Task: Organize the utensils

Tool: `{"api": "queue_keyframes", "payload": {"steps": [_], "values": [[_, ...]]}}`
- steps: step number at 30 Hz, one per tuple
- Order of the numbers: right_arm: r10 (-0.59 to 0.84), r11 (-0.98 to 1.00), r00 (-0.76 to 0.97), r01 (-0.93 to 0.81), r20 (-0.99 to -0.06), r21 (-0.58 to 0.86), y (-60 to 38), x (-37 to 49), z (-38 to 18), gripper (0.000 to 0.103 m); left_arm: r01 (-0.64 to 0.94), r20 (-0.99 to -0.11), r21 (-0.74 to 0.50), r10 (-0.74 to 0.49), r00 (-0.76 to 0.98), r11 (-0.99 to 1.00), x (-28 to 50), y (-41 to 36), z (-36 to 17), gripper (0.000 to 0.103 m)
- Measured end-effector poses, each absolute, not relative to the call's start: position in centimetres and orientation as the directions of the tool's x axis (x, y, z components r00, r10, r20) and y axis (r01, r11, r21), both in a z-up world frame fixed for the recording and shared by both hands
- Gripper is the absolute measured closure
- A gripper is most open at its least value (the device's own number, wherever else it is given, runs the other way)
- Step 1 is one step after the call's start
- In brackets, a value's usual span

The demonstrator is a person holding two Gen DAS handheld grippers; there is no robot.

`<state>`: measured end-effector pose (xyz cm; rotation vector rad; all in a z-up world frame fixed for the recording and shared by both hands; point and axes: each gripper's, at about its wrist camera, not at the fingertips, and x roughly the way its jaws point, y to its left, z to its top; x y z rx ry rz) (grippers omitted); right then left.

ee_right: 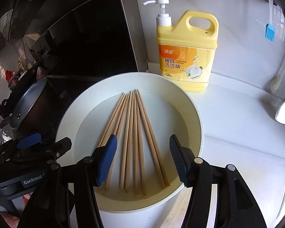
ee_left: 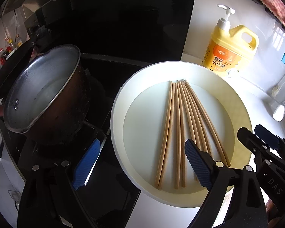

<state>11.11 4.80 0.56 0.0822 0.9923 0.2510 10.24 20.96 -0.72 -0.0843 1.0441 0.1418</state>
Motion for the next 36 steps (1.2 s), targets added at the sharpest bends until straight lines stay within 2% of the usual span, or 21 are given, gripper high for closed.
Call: {"api": "queue_keyframes", "payload": {"steps": [22, 36], "values": [[0.241, 0.97, 0.526, -0.155, -0.816, 0.186, 4.1, 9.7, 1.1, 0.044, -0.165, -0.861, -0.001, 0.083, 0.501, 0.986, 8.9, 20.3, -0.5, 0.014], [0.234, 0.972, 0.531, -0.149, -0.815, 0.182, 4.0, 9.0, 1.8, 0.043, -0.168, -0.851, 0.006, 0.093, 0.516, 0.986, 8.2, 20.4, 0.4, 0.008]]}}
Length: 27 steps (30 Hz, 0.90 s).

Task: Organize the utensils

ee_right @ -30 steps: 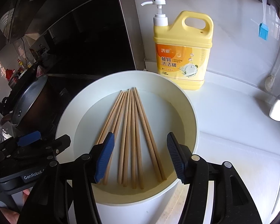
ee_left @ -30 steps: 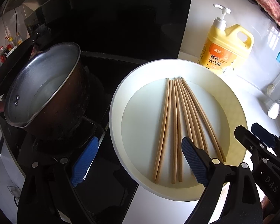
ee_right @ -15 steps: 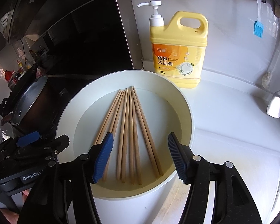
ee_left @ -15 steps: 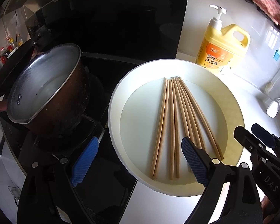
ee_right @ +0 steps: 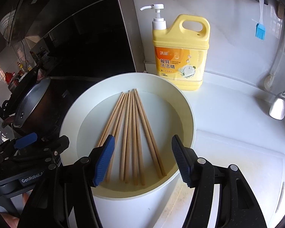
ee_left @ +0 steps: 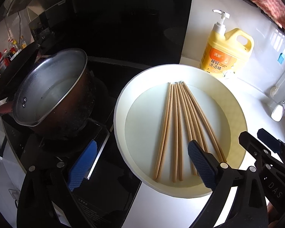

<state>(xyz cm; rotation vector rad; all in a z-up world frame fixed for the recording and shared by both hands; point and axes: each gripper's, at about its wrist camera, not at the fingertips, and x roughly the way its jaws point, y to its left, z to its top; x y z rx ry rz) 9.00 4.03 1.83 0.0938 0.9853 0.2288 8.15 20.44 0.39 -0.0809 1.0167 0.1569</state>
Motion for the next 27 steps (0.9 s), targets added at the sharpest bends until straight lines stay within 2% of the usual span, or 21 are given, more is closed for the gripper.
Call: {"api": "queue_keyframes", "payload": {"steps": [27], "values": [[0.236, 0.971, 0.523, -0.147, -0.819, 0.186, 3.74, 9.18, 1.82, 0.042, -0.18, -0.853, 0.037, 0.124, 0.507, 0.983, 8.57, 21.09, 0.63, 0.008]]}}
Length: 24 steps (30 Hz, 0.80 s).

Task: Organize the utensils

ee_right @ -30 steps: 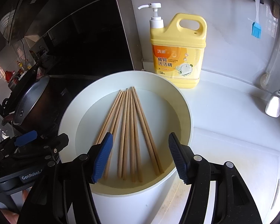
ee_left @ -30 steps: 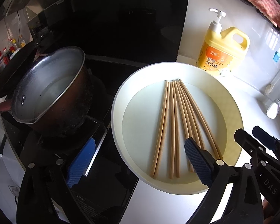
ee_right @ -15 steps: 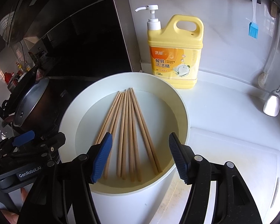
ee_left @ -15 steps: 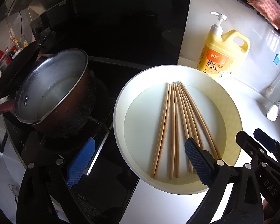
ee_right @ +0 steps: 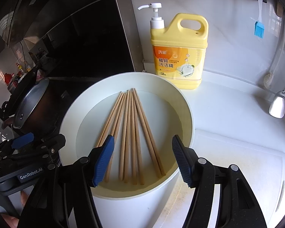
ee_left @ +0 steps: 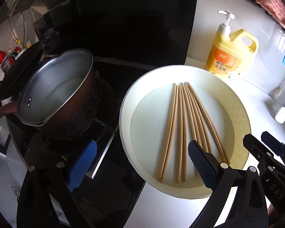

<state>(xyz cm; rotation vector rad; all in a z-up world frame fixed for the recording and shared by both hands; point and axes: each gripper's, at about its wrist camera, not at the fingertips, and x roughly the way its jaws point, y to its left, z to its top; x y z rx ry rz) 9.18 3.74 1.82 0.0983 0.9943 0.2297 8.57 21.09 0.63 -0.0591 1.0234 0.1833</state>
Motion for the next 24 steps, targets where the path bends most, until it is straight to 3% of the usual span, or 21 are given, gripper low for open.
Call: {"api": "queue_keyframes", "payload": {"steps": [24], "values": [[0.241, 0.97, 0.522, -0.145, -0.818, 0.193, 3.66, 9.06, 1.73, 0.042, -0.185, -0.867, 0.021, 0.11, 0.486, 0.983, 8.65, 20.8, 0.16, 0.007]]}}
